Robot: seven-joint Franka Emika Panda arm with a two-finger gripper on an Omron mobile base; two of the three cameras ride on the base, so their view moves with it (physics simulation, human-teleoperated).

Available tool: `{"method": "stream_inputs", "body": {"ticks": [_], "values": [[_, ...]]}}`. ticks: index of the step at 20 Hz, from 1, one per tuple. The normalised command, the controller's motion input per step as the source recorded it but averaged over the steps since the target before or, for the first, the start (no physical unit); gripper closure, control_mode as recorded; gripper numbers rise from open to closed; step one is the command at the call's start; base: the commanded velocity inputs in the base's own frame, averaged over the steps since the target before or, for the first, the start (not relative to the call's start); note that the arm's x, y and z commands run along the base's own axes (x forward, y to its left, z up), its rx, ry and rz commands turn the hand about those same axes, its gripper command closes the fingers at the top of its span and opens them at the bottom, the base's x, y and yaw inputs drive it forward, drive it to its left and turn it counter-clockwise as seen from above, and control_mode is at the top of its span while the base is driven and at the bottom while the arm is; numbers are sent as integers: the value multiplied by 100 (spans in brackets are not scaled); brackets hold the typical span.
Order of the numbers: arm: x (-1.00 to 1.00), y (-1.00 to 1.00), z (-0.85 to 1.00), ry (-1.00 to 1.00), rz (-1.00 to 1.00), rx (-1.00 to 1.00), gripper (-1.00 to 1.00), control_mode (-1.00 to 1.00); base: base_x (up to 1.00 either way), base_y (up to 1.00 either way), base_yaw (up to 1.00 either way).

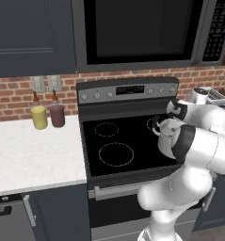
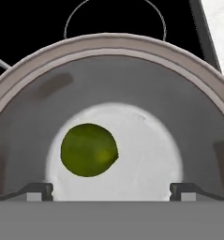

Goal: Put the onion and lime in the pot. Retrieve the spatula and lightly stir the vegetables in the pot.

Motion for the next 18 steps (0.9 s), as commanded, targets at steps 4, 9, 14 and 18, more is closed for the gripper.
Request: {"method": "stream_inputs", "body": {"ticks": [4, 9, 14, 18], "values": [[-51, 1, 50, -7, -9, 0, -100, -100, 0, 0, 0], [-66, -11, 49, -4, -1, 0, -100, -100, 0, 0, 0], [-77, -46, 36, 0, 23, -7, -100, -100, 0, 0, 0], [-70, -38, 17, 0, 47, -26, -100, -100, 0, 0, 0]]}}
